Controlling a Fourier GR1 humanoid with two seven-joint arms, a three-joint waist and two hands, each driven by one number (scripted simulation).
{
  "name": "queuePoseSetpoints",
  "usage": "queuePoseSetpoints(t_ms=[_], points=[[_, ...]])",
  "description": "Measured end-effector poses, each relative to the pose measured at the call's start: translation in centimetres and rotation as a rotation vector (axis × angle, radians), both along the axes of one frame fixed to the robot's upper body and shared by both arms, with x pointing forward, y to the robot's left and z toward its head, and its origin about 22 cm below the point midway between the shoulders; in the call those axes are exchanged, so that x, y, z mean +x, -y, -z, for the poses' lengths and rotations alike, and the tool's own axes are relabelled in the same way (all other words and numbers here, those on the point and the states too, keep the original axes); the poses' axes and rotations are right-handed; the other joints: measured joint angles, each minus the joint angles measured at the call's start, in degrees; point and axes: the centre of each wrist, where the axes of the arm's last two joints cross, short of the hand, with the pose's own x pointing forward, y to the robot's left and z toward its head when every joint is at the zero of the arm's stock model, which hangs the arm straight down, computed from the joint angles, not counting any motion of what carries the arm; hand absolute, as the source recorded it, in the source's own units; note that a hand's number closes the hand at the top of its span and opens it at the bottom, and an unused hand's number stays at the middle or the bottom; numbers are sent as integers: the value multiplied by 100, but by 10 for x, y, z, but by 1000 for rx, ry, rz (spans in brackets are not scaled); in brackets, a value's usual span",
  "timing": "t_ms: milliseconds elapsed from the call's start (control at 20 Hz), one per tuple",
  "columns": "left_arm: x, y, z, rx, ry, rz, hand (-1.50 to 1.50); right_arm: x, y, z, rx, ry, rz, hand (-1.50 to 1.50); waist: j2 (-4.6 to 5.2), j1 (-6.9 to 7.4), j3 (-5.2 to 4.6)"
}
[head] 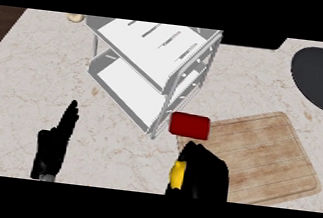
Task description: Pick the lemon from the cutting board and place it in the tiered basket
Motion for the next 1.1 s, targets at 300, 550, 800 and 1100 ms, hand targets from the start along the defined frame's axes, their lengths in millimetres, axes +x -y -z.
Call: queuePoseSetpoints(t_ms=[300,550,800,1100], points=[[-3,-4,1,3,-7,-14,0,-15,4,-60,124,308,22,150,-41,-69,-6],[-4,-4,2,6,-4,-8,0,-31,6,-101,116,543,11,150,-45,-70,-14],[0,-2,-1,6,-14,-4,0,-35,7,-122,90,644,2,150,-33,-40,-24],[2,0,-2,10,-11,12,0,-17,8,-142,66,693,26,150,-6,50,-29]])
